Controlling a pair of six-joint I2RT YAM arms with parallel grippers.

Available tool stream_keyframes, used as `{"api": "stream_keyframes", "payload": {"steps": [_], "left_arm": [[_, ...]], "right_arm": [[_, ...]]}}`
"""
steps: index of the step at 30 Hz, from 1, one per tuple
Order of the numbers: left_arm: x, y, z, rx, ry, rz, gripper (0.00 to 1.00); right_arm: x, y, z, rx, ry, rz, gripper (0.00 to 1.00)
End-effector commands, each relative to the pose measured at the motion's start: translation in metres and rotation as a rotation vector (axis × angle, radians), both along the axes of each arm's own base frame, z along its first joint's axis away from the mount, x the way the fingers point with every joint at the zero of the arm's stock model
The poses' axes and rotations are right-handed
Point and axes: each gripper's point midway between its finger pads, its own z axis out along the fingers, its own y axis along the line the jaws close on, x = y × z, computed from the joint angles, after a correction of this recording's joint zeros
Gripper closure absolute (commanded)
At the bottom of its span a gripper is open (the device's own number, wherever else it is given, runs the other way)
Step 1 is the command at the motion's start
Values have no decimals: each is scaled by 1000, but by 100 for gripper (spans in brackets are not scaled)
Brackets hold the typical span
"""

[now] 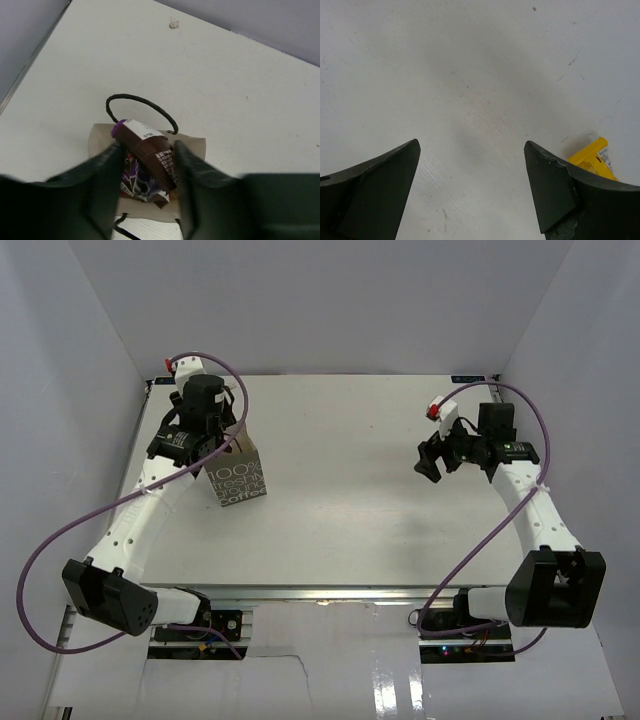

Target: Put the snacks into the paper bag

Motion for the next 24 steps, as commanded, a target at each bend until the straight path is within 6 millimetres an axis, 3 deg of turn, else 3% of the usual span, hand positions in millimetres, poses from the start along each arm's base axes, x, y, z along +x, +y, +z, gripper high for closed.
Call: {"api": "stream_keyframes", "payload": {"steps": [1,3,5,6,8,10,11,12,14,15,16,17,19,20,23,24], "left_arm": [[1,3,10,-24,-27,-22,37],[3,-3,24,-43,-52,-56,24],[4,-15,35,-67,-70,-128,11],[3,-18,47,-80,-96,-146,9],[-2,-32,64,-108,-127,-236,4],[-8,-39,82,-118,-177,-299,2],[-19,-48,95,-137,-214,-371,2],[-24,-53,108,-133,-262,-416,2],[-34,-60,111,-149,-295,-473,2],[-48,-62,128,-174,-360,-509,2],[-55,-64,129,-186,-376,-526,2],[-58,-66,121,-199,-375,-542,2],[-77,-67,123,-239,-403,-565,2],[-79,-67,110,-249,-381,-561,2],[-99,-70,102,-300,-378,-594,2],[-102,-69,90,-309,-358,-588,2]], "right_arm": [[20,-13,9,-39,25,-43,10],[30,-23,-5,-101,65,-62,10],[40,-49,-4,-185,64,-102,10],[45,-58,-11,-210,83,-113,9],[52,-73,-6,-265,75,-125,9],[57,-95,-19,-368,107,-131,9],[65,-103,-13,-396,104,-146,9],[69,-110,-32,-426,165,-119,9],[70,-131,-37,-505,239,-124,3],[73,-138,-55,-550,281,-82,0],[73,-145,-61,-596,301,-53,7],[71,-150,-67,-634,322,-12,11],[75,-159,-81,-716,326,90,16],[76,-162,-85,-743,325,124,17],[91,-175,-95,-837,294,179,17],[96,-178,-104,-854,297,189,16]]}}
